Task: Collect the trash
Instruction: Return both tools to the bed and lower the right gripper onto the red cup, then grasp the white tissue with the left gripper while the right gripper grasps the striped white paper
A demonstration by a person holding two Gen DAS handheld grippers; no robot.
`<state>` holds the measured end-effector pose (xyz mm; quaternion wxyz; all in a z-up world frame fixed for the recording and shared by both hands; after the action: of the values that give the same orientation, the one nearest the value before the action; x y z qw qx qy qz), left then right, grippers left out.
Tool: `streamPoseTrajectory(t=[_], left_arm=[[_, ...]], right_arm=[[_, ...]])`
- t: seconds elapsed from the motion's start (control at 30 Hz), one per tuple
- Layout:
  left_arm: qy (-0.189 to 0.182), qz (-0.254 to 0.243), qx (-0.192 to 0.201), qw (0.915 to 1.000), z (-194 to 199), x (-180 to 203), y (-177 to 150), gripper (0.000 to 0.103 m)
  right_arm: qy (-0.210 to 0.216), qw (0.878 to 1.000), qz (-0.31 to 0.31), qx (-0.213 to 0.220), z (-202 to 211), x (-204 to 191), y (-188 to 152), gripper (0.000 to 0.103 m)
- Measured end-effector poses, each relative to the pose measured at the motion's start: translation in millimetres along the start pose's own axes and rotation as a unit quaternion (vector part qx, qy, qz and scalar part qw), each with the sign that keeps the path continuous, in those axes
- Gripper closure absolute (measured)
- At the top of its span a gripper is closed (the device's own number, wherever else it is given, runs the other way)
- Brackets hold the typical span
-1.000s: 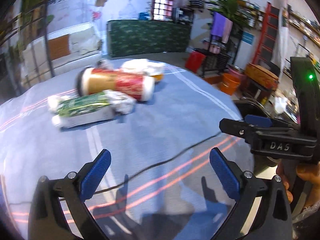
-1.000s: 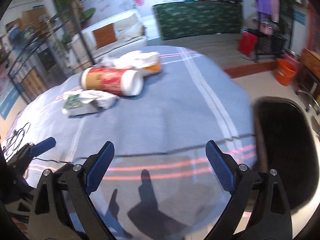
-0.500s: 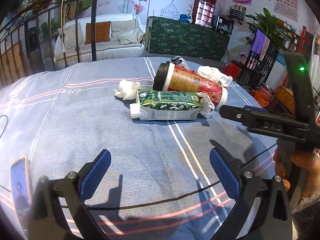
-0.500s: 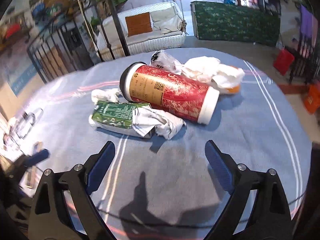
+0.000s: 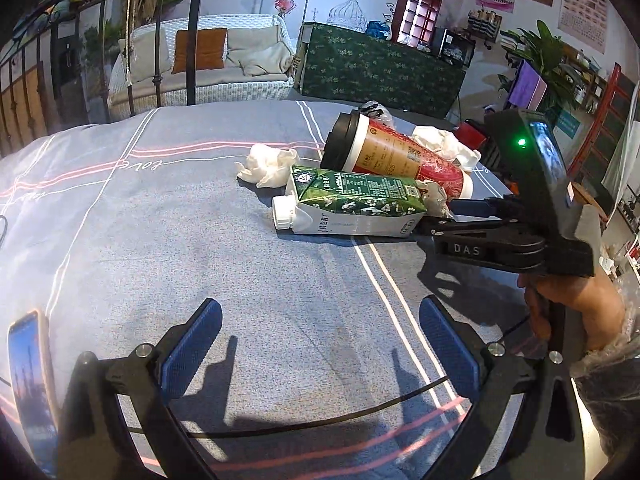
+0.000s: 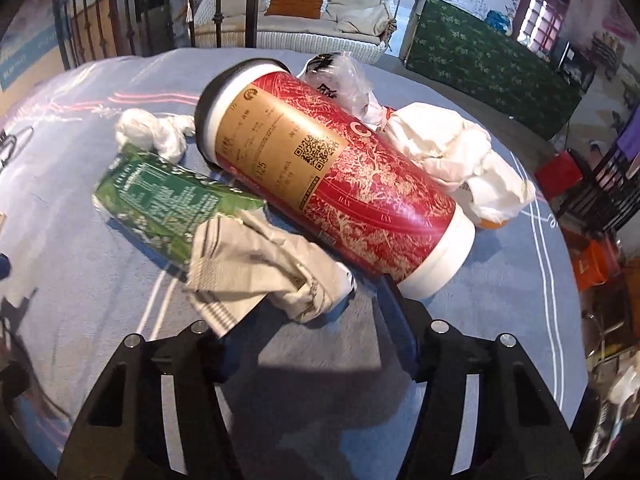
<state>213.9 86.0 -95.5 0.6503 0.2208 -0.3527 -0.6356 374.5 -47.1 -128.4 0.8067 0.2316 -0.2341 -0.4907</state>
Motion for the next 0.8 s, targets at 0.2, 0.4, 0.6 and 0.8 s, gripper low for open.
streamPoseTrajectory(t=[0.2, 0.4, 0.6, 0.8], left_arm=[[-0.002, 0.026, -0.007, 0.9996, -8, -12, 10, 0.005], [-0.002, 0.030, 0.016, 0.9994, -12, -13, 40, 0.005], [0.007, 0.038, 0.026, 0.9989, -37, -20, 79, 0.005], [0.024, 0.039, -0.007, 0.9989, -84, -29, 101, 0.016]], right_arm=[[-0.002, 1.000, 0.007, -0.009, -9, 0, 1, 0.066], [0.000, 1.000, -0.007, 0.006, 9, 6, -1, 0.070], [0.009, 0.999, -0.023, 0.023, 37, 7, -11, 0.070], [0.014, 0.998, -0.035, 0.041, 63, 7, -17, 0.070]])
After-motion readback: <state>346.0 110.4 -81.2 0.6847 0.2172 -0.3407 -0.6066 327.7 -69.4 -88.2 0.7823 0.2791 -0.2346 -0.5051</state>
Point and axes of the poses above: each gripper's, at about its wrist camera, not at the fingertips, and z roughly against the way its jaws point, x to its right, y to its top, the point moved 5 cm from there along -z, roughly the way its jaws point, and after that the axes turned 4 degrees about x, right-handed, at the moved point
